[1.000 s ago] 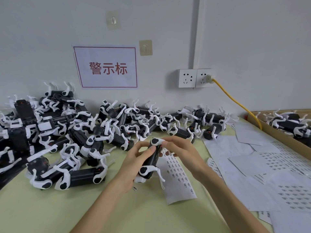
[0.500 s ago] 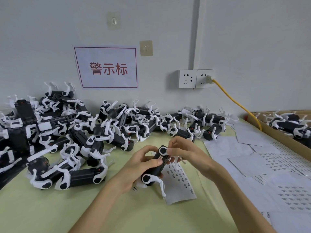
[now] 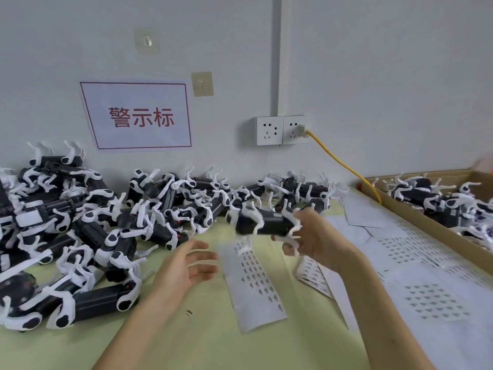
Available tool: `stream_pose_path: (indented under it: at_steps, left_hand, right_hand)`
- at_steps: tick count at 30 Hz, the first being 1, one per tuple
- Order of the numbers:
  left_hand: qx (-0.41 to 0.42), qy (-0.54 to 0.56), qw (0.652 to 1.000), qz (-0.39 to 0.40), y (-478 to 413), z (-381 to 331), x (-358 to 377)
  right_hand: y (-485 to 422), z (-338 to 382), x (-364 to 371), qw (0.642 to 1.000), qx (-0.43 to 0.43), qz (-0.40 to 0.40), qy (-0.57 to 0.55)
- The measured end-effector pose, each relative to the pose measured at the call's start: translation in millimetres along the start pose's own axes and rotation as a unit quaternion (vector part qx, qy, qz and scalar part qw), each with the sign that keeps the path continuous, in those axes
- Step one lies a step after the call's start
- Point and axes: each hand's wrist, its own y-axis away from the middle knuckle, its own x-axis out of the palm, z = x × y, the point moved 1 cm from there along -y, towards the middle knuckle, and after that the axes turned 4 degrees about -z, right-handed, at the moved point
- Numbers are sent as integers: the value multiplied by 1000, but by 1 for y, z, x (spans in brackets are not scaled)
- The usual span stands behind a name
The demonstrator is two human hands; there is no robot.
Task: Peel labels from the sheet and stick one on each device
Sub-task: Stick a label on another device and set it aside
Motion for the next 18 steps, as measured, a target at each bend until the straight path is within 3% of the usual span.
stream_pose_path:
  at_steps: [1, 3, 4, 5, 11, 15, 18]
  left_hand:
    - [5, 6, 1000, -9, -2, 0, -2]
    - [9, 19, 1000, -18, -4, 0, -4]
    - [12, 25, 999, -22, -4, 0, -3]
    - [19, 30, 999, -29, -3, 1, -3]
    - [99, 41, 985, -135, 0, -2, -5]
    - [129, 63, 971, -193, -4, -5, -15]
    - [116, 54, 977, -169, -10, -3, -20]
  right_hand:
    - [2, 3, -9, 989, -59, -32, -132]
    - [8, 7, -26, 899, -160, -39, -405]
    - [11, 9, -33, 848, -187, -27, -496]
    - [13, 9, -39, 818, -198, -29, -539]
    - [-1, -7, -38, 848, -120, -244, -455]
    - [-6, -9, -29, 857, -95, -273, -426]
    - [-8, -10, -24, 863, -97, -272, -414]
